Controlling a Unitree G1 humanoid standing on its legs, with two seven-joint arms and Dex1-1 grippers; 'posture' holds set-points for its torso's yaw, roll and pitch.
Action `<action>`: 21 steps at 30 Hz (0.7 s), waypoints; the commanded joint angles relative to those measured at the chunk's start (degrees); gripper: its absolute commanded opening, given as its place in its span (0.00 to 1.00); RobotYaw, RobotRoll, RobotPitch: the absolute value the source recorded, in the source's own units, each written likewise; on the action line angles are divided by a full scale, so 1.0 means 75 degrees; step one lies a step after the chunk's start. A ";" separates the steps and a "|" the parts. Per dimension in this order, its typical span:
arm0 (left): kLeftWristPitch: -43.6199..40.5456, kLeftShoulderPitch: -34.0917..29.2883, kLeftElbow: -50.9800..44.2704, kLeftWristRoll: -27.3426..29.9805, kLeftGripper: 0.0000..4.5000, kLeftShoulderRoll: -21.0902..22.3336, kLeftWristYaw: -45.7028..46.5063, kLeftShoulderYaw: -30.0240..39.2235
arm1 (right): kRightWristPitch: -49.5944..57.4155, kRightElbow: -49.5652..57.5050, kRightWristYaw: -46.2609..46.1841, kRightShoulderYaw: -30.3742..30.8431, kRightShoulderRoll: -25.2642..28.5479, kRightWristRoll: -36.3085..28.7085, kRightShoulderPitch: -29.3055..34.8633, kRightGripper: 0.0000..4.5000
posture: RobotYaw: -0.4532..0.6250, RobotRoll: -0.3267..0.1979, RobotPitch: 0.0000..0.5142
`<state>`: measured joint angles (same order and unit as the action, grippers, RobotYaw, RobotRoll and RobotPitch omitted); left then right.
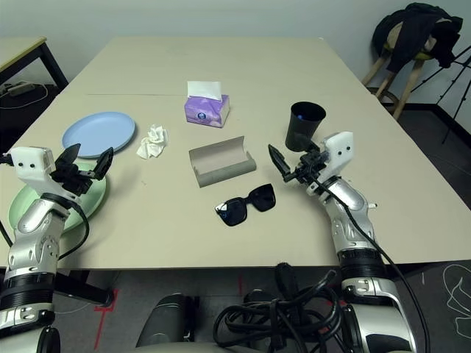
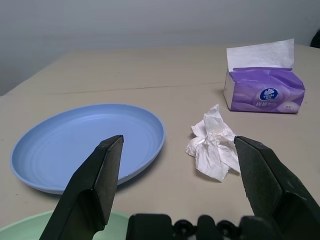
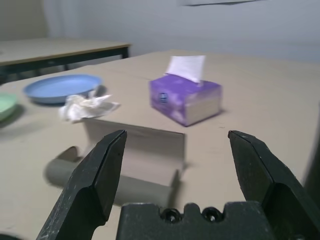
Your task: Organize and tidy the items on the table.
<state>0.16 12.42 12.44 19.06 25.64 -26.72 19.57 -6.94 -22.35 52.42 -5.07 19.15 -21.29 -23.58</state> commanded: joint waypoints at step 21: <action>-0.1872 -0.0310 -0.0942 0.0583 1.00 0.0776 -0.0767 -0.0023 | -0.0622 0.0041 0.3634 0.1009 0.0663 -0.0071 -0.0260 1.00 | 0.54 0.62 0.13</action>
<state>-11.87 10.43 7.32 22.54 30.43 -31.31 19.62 -12.32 -22.82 80.02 2.19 24.22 -21.38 -25.87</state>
